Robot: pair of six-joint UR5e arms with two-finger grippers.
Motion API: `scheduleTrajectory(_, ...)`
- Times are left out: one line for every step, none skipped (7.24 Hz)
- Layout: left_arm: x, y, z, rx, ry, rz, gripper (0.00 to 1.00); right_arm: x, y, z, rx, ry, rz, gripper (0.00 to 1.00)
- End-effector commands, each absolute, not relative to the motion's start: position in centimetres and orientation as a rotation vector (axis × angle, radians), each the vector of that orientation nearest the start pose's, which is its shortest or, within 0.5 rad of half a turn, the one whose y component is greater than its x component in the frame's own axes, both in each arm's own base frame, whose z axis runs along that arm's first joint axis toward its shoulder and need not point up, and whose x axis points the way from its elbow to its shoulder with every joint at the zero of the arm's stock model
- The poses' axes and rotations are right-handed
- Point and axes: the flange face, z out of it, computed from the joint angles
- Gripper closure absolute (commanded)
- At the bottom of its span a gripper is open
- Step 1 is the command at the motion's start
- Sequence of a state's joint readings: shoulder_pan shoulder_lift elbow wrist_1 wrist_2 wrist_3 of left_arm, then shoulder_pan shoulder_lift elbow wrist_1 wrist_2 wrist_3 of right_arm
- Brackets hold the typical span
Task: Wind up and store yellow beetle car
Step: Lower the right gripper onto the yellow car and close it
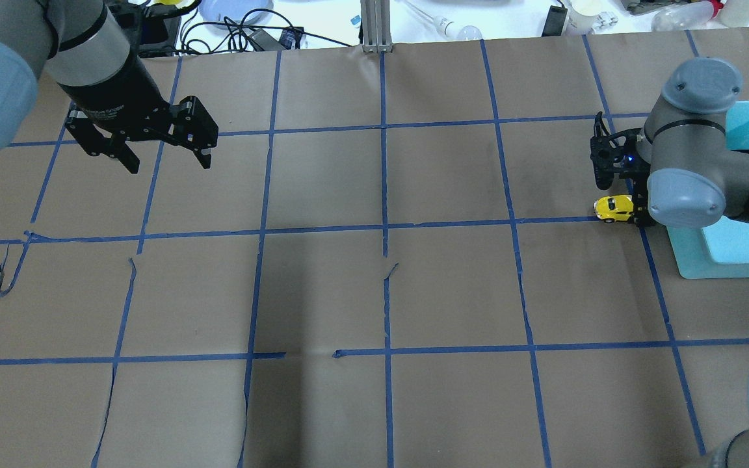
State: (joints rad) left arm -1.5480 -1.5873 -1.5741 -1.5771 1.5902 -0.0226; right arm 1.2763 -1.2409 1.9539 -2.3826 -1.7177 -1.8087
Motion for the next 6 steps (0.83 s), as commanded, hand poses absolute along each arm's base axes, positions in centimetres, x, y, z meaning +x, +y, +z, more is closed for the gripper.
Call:
scheduleTrajectory(-12.2, -50.1, 47.0, -0.064, 3.123, 0.069, 0.00, -4.8, -55.9, 19.9, -2.253, 2.397, 0.147, 0.05)
scheduleTrajectory(-12.2, -50.0, 46.9, -0.064, 3.122, 0.077, 0.00, -4.8, -55.8, 18.9, -2.246, 2.379, 0.164, 0.05)
scheduleTrajectory(-12.5, -50.0, 48.1, -0.058, 3.135, 0.027, 0.00, -4.8, -55.6, 18.6, -2.244, 2.376, 0.191, 0.08)
scheduleTrajectory(-12.5, -49.4, 48.3, -0.055, 3.132, 0.024, 0.00, -5.0, -55.5, 18.6, -2.264, 2.361, 0.218, 0.21)
scheduleTrajectory(-12.4, -49.0, 48.4, -0.029, 3.125, 0.034, 0.00, -5.0, -55.6, 18.8, -2.291, 2.340, 0.222, 0.55)
scheduleTrajectory(-12.3, -49.0, 48.5, 0.021, 3.122, 0.030, 0.00, -4.9, -55.6, 18.8, -2.285, 2.336, 0.213, 0.85)
